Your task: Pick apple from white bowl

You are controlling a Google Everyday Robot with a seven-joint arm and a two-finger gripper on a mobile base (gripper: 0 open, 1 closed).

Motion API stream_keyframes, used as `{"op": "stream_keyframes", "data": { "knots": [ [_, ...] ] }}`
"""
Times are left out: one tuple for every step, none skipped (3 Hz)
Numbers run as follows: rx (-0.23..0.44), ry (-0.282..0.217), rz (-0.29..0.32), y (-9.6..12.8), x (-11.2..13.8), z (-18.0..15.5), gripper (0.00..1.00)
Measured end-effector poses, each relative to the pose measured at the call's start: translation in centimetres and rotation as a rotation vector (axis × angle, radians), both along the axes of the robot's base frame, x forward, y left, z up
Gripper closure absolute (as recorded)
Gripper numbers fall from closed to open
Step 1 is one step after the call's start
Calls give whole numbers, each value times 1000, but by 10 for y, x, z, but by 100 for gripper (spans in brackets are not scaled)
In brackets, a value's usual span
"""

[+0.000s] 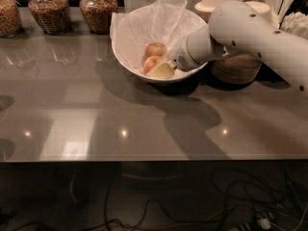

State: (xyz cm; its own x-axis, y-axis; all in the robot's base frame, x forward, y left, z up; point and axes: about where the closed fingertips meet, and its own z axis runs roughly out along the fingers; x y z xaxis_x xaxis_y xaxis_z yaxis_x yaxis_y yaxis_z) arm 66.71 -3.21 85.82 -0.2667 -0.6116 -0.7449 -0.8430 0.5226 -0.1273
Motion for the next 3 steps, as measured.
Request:
{"op": "stream_keyframes", "data": {
  "knots": [
    [1,3,-3,-1,0,-1,60],
    [9,-8,-4,-3,0,2,82],
    [29,-59,-5,-10,0,19,100]
  ]
}}
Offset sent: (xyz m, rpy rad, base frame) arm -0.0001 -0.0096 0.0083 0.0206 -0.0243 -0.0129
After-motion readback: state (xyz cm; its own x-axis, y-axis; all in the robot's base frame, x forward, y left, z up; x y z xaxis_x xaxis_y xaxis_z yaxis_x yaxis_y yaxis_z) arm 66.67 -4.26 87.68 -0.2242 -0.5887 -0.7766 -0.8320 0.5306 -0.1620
